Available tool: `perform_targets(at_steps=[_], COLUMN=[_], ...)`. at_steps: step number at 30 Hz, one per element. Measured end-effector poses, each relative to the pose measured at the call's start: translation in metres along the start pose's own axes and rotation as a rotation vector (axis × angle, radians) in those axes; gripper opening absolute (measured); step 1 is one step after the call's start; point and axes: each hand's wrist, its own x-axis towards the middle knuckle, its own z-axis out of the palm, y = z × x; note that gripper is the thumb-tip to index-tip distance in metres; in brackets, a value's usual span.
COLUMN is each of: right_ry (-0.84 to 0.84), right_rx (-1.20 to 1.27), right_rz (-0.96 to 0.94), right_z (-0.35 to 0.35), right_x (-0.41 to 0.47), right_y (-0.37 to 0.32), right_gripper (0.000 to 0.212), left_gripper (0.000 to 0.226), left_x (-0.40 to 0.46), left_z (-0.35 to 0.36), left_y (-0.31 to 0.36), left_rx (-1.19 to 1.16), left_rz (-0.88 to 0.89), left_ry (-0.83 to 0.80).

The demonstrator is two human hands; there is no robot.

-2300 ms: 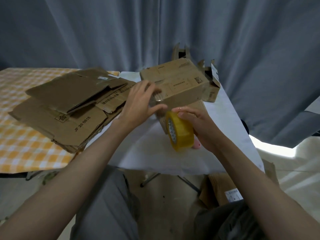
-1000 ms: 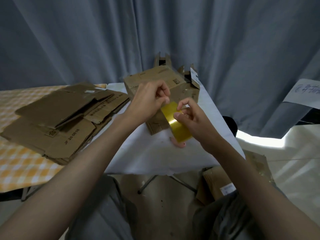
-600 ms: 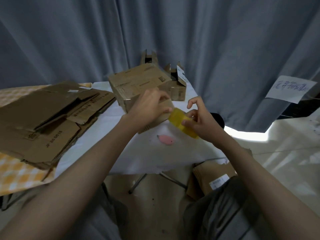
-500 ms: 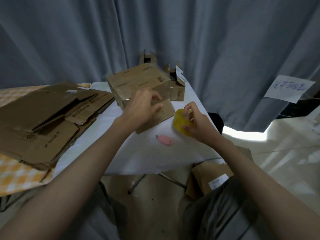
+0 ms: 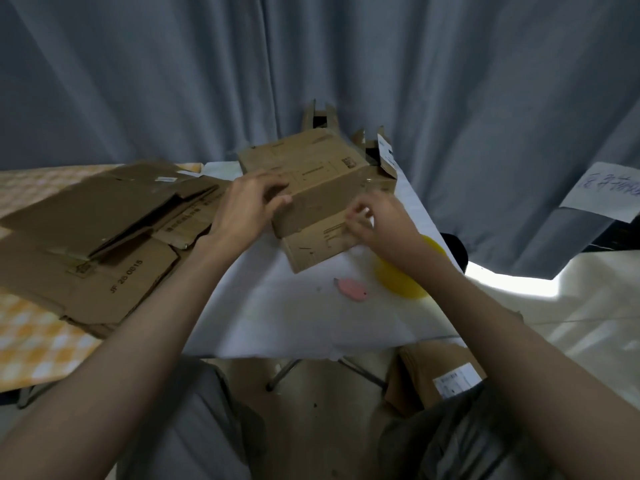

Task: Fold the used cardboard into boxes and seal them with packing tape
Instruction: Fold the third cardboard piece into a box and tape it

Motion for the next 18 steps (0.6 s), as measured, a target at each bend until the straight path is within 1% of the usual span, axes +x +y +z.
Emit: perform_targets(at_steps=[4, 7, 10, 14, 18], right_ry=[0.072, 0.056, 0.082, 0.153, 0.194], right_rx=[0.053, 0.024, 0.044, 0.098, 0.064], right_rz=[-0.122, -0.183, -0.196, -0.232, -0.266], right_z=[0.009, 0.021, 0.033, 0.046, 0.056], right_x=[0.035, 0.053, 0.06, 0.062, 0.06], right_y=[-0.04, -0.049, -0.044, -0.035, -0.035], right_gripper=[0.019, 0.027, 0.027, 0.025, 0.028], left_gripper=[0.04, 0.042, 0.042, 0.048, 0.051], left_x=[-0.001, -0.002, -0.001, 0.0, -0.002], left_z=[-0.001, 0.001, 0.007, 0.015, 0.02], left_y=[-0.011, -0.019, -0.026, -0.035, -0.039], left_rx=[-0.069, -0.122, -0.129, -0.109, -0.149], left_rz=[0.018, 0.032, 0.052, 0.107, 0.15], left_ry=[-0.01, 0.013, 0.059, 0.075, 0.125])
